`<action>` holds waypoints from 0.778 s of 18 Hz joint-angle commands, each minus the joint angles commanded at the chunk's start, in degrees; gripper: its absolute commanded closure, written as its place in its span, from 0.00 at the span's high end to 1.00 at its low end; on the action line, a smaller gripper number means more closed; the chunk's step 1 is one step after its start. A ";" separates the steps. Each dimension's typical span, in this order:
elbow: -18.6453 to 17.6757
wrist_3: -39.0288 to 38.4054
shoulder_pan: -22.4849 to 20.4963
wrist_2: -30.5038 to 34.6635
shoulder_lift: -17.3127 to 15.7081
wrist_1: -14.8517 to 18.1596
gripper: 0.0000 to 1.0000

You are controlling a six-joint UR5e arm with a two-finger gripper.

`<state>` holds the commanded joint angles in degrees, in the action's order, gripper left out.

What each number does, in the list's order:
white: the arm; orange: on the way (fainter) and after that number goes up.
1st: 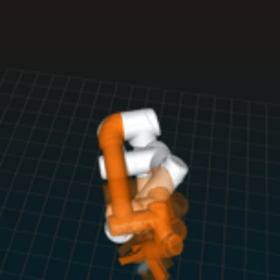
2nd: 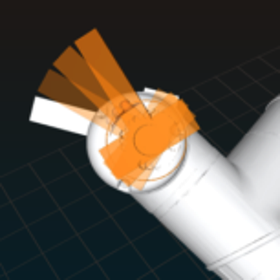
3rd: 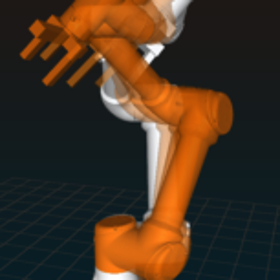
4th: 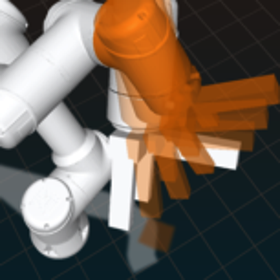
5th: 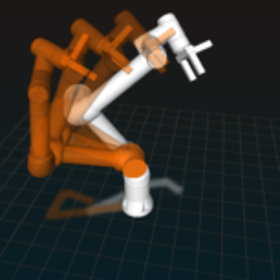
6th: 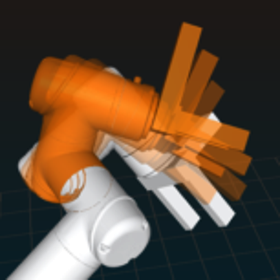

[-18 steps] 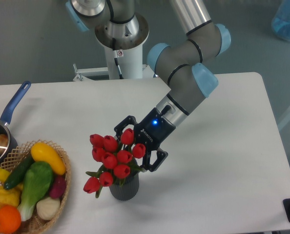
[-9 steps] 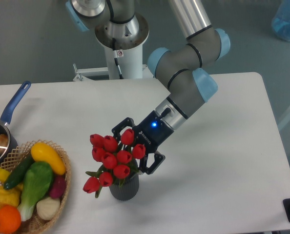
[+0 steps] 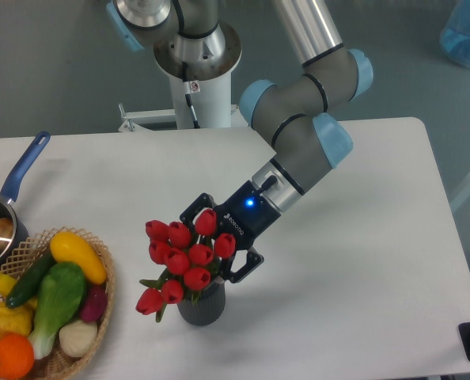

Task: Pick up the flowers from the vase
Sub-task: 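Close the gripper on the tulip stems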

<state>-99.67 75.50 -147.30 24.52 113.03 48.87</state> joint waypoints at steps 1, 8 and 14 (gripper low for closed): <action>0.00 0.00 0.00 0.00 0.17 0.00 0.60; -0.09 0.00 -0.35 -1.05 0.35 -0.09 0.45; -0.09 0.00 -0.53 -4.13 0.35 -0.09 0.43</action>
<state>-99.76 75.50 -147.83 20.39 113.38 48.78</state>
